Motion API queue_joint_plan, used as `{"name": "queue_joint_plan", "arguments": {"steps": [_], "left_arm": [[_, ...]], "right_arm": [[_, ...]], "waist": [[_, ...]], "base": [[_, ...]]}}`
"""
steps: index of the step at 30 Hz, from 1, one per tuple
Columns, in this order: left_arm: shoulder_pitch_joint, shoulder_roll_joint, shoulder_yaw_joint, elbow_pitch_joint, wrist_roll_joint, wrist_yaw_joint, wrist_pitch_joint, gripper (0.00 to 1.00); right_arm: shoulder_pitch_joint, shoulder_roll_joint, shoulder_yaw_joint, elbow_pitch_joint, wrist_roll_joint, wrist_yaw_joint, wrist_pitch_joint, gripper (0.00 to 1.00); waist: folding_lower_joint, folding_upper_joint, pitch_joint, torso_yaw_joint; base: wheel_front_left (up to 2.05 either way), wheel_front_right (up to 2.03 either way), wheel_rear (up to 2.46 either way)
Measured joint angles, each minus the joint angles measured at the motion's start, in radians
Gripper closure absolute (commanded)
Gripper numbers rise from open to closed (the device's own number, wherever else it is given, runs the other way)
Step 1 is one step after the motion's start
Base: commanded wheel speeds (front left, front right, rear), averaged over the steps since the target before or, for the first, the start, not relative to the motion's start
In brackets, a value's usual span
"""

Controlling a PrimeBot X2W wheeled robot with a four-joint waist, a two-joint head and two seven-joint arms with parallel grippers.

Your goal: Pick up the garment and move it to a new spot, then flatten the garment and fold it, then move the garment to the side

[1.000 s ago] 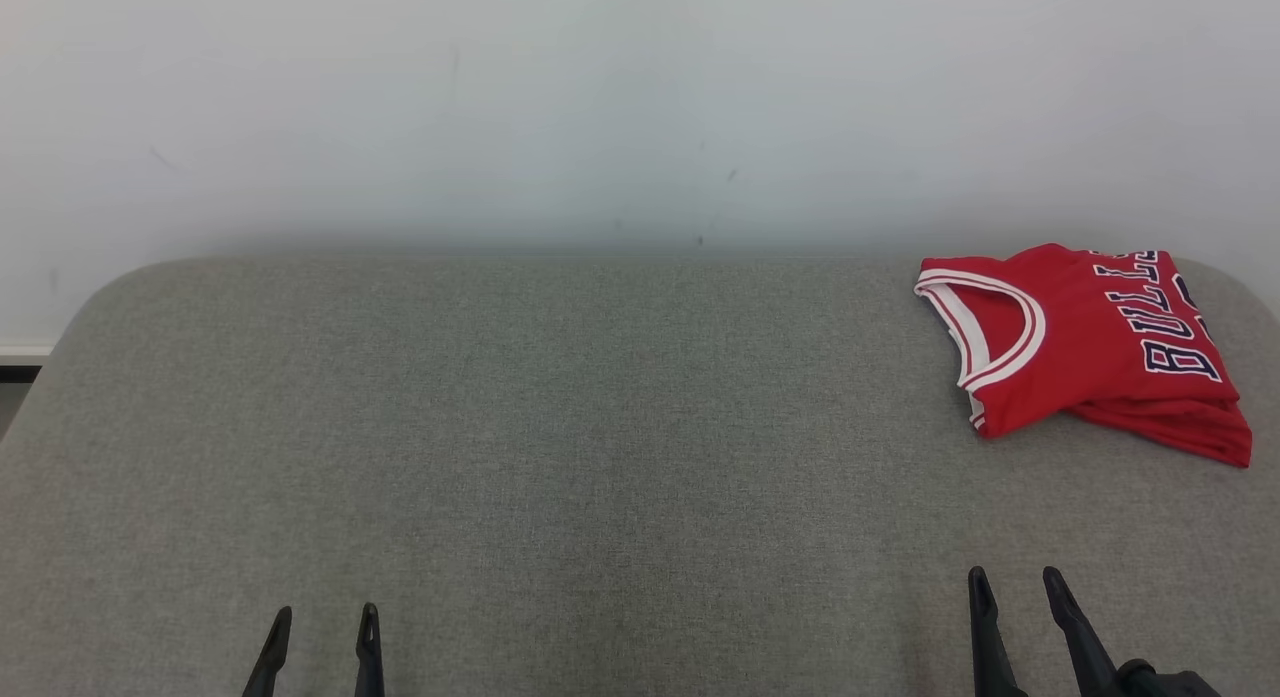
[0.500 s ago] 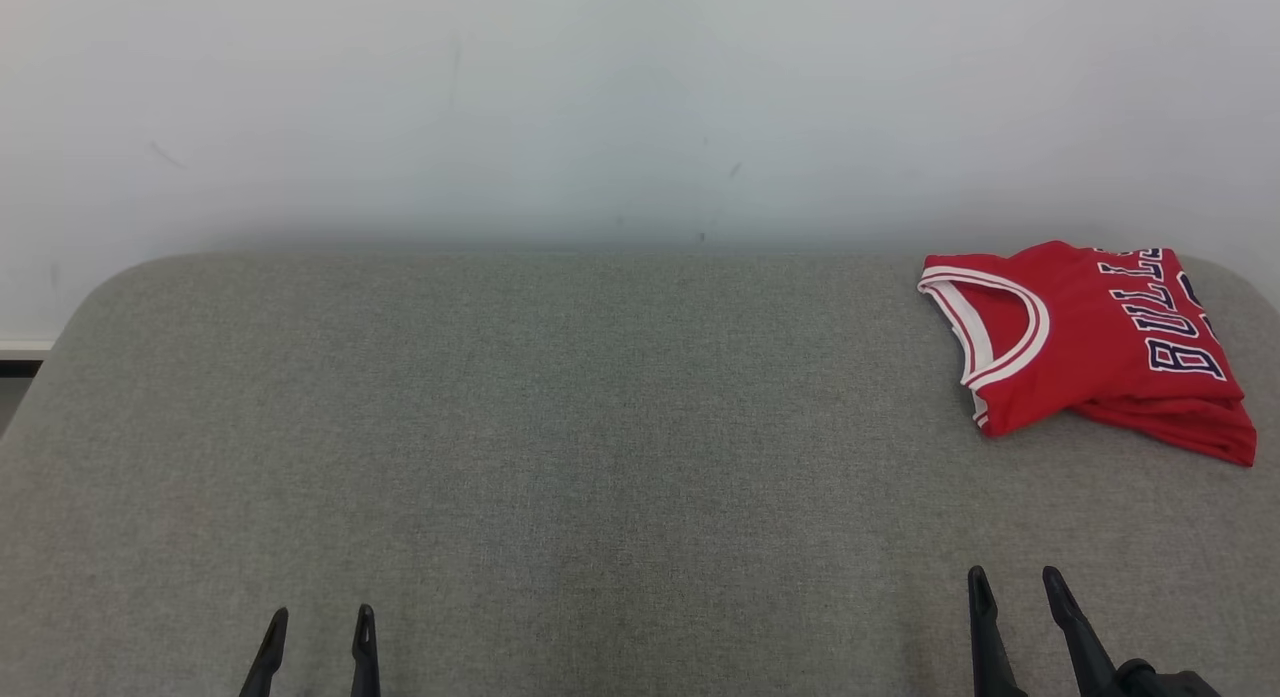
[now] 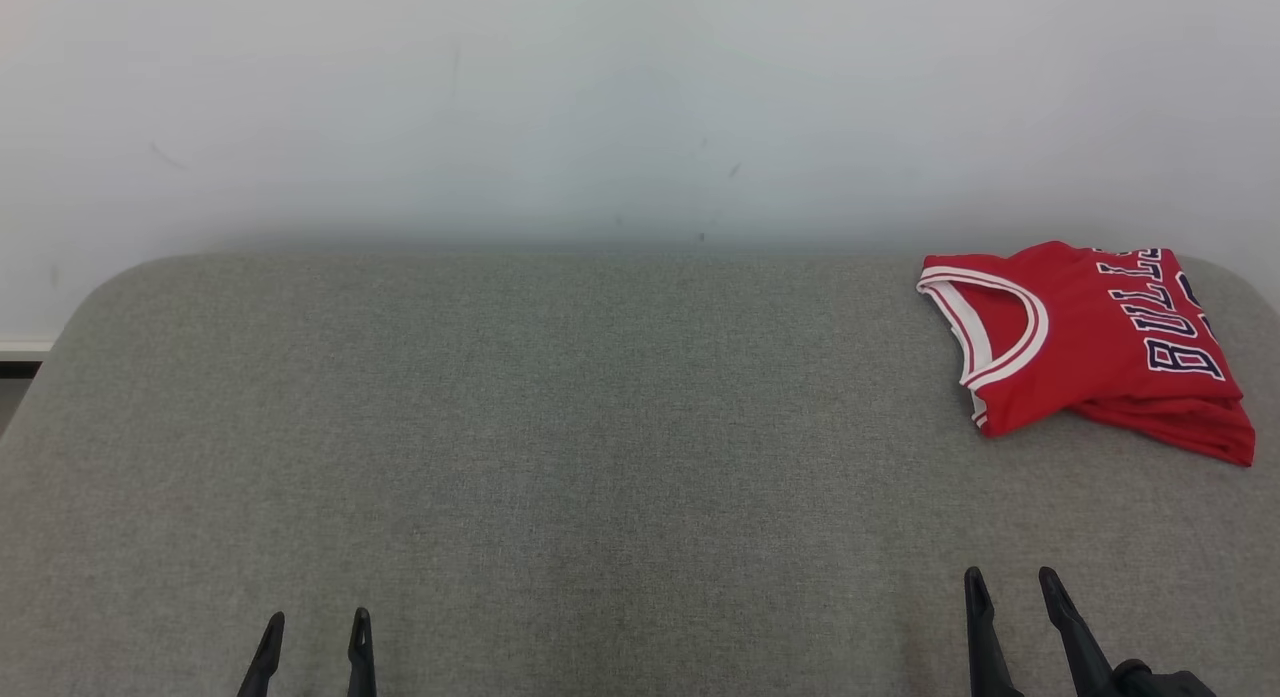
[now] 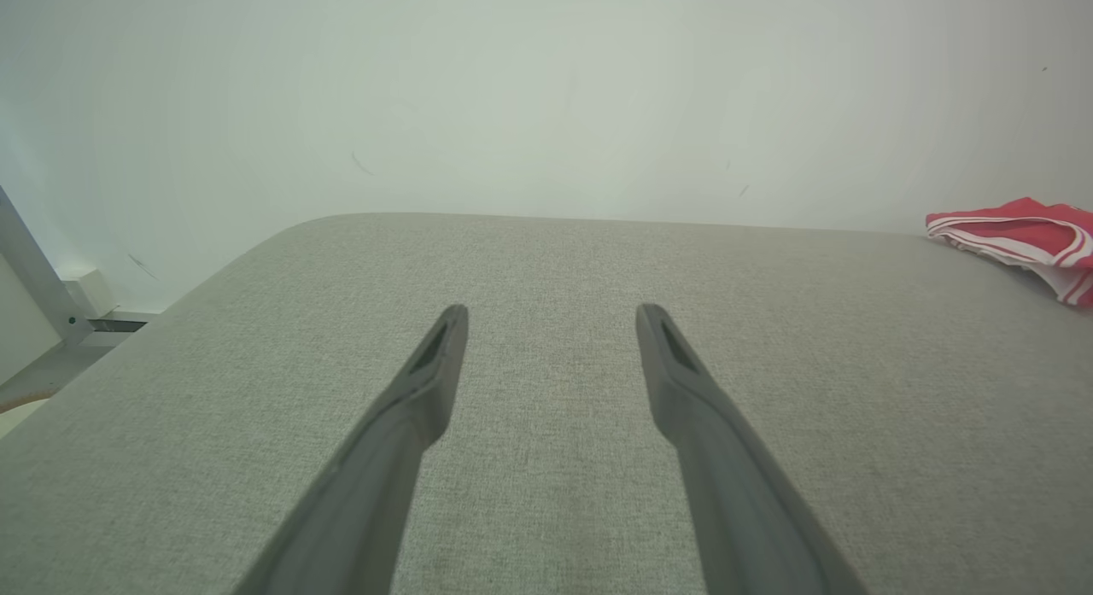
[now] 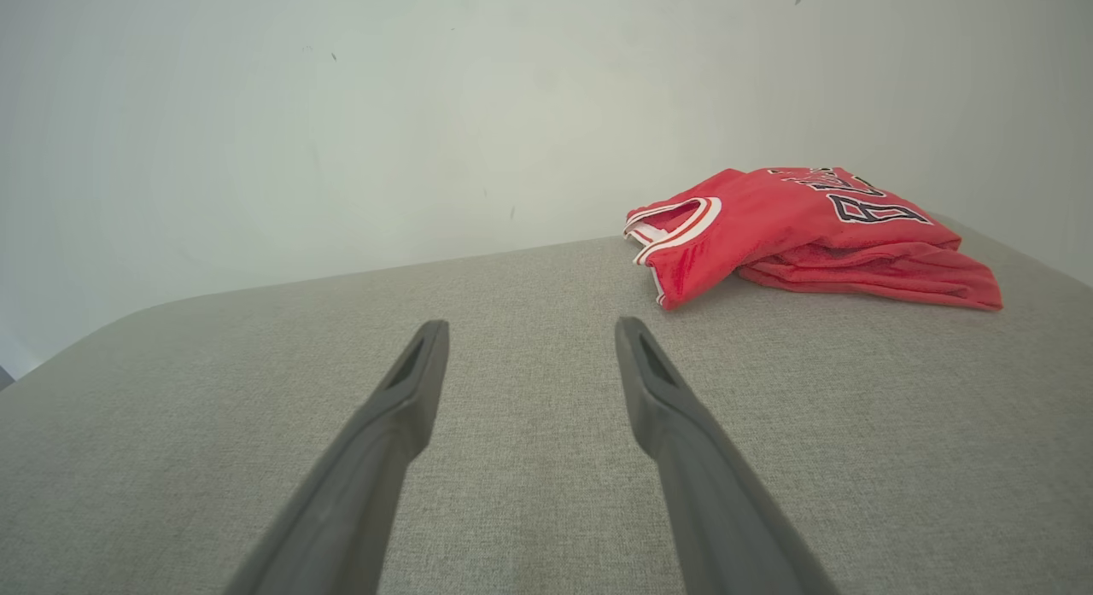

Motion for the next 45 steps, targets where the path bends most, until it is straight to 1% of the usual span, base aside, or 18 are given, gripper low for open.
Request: {"name": "queue_joint_plan", "arguments": {"steps": [5,6,12,28,45], "left_arm": [[-0.001,0.000,0.002,0.005,0.000,0.000,0.000,0.00],[-0.001,0.000,0.002,0.009,0.002,0.000,0.000,1.00],[0.007,-0.006,0.000,0.060,-0.014,0.000,0.015,1.00],[-0.041,-0.006,0.001,0.085,-0.326,0.000,0.081,1.00],[-0.094,-0.005,0.002,0.109,-0.597,-0.002,0.141,1.00]], "right_arm": [[0.000,0.000,0.003,0.000,0.000,0.000,0.000,0.00],[0.000,0.000,0.003,0.000,0.000,0.000,0.000,1.00],[0.003,0.001,0.006,0.044,0.014,0.000,0.007,1.00],[-0.029,-0.006,-0.011,0.063,0.316,0.000,0.075,1.00],[-0.075,-0.017,-0.033,0.076,0.577,0.000,0.139,1.00]], "waist": [[0.0000,0.0000,-0.001,-0.001],[0.0000,0.0000,-0.002,-0.001],[0.0002,0.0000,-0.002,-0.002],[0.0003,0.0000,0.002,-0.006],[0.0003,0.0000,0.005,-0.010]], "base": [[0.00,0.00,0.00],[0.00,0.00,0.00],[0.00,0.00,0.00],[0.00,0.00,0.00],[0.00,0.00,0.00]]}}
